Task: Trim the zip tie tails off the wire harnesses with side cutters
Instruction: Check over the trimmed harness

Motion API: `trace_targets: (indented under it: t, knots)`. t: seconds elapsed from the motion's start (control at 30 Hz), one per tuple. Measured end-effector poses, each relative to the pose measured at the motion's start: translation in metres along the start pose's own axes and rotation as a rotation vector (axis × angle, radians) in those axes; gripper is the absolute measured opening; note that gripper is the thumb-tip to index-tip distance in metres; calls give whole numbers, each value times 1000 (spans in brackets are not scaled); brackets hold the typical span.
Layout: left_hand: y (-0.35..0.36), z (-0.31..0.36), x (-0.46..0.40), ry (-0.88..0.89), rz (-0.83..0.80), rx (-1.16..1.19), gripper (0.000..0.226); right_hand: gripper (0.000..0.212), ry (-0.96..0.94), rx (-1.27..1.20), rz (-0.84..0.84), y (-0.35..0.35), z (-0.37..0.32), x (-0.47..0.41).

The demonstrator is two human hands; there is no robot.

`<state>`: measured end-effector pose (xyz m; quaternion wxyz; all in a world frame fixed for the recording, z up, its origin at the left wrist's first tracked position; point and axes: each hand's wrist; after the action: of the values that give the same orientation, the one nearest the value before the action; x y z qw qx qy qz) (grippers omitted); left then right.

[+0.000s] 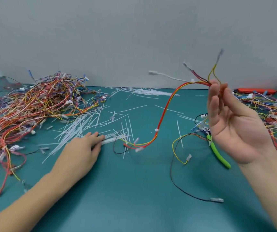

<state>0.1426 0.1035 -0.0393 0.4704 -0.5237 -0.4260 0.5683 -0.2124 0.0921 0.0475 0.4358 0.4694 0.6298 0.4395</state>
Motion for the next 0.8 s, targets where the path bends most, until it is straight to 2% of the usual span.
trace_targets:
  t: [0.07,0.13,0.23,0.3,0.4,0.53,0.63,0.7,0.8]
  knots:
    - [-5,5,-10,0,35,-91,27,34,-30,68,28,-2,1,-2]
    - [-9,13,-15,43,137,-129,22,33,-65,96,66,-4,2,-4]
    - [-14,36,-8,229,259,130,28,33,-96,105,99,-7,1,-6]
    - [-13,52,-3,369,180,228,32,34,-102,104,99,-8,0,-7]
    - [-4,61,-12,484,55,122,25,28,-94,108,93,-8,-1,-6]
    - [-5,55,-29,427,24,217,3,17,-122,119,97,-7,-6,-5]
    - [-5,46,-42,380,30,204,8,13,-166,126,93,-4,-13,-4]
    - [-7,43,-50,319,75,291,13,12,-177,153,73,-2,-16,-3]
    - [-19,38,-62,238,252,403,13,12,-175,199,43,0,-21,-1]
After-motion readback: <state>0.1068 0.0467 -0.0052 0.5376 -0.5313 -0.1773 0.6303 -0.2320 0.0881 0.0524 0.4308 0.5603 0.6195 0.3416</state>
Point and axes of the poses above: each hand's wrist, its own x-axis away from the middle knuckle, its own y-axis out of the palm, z = x × y, and after that the axes turned 15 degrees about -x, right-handed
